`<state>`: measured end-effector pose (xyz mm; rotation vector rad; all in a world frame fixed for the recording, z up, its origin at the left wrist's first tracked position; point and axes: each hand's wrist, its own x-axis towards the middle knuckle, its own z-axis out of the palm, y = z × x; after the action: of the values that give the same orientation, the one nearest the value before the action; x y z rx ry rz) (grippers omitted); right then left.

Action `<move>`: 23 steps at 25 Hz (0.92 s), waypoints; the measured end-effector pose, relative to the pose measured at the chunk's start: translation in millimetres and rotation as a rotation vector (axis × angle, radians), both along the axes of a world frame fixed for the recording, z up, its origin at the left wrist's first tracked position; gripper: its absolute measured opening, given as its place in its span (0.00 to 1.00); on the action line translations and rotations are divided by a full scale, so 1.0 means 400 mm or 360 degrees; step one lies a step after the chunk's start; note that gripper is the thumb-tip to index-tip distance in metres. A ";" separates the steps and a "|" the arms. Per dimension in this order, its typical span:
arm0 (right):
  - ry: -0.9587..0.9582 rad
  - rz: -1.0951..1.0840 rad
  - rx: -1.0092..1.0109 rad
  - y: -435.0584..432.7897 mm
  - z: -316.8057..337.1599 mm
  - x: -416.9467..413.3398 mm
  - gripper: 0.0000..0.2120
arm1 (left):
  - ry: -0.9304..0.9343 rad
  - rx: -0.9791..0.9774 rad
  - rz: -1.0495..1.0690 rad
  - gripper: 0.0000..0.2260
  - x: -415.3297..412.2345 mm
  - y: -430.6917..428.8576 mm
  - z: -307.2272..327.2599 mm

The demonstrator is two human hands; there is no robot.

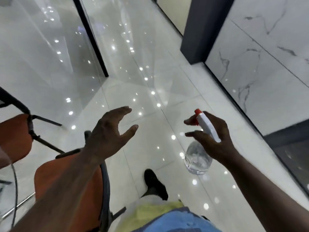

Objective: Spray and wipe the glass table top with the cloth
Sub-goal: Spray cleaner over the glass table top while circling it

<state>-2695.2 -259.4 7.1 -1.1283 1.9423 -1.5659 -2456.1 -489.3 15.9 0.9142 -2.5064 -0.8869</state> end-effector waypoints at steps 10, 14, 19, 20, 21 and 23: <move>-0.0008 0.0473 -0.0070 -0.561 -0.021 -0.238 0.15 | -0.0038 0.0015 0.0386 0.26 -0.128 -0.352 -0.020; -0.0174 0.0866 -0.0085 -0.806 -0.070 -0.290 0.19 | -0.0125 -0.0006 0.0621 0.27 -0.152 -0.485 -0.036; 0.0001 0.1367 -0.0013 -1.171 -0.060 -0.343 0.16 | -0.0168 0.0016 0.1066 0.26 -0.168 -0.634 -0.024; 0.0044 0.1455 -0.0023 -1.236 -0.057 -0.340 0.15 | -0.0165 0.0027 0.1148 0.26 -0.165 -0.651 -0.025; 0.0066 0.1534 -0.0021 -1.291 -0.056 -0.329 0.15 | -0.0161 0.0052 0.1225 0.26 -0.158 -0.663 -0.023; 0.0075 0.1720 0.0012 -1.410 -0.066 -0.281 0.18 | -0.0178 0.0126 0.1420 0.26 -0.125 -0.687 -0.026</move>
<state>-2807.5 -823.6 -19.1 -1.7723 0.9777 -0.9061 -2506.0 -764.0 5.5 1.9084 -1.7956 -0.6229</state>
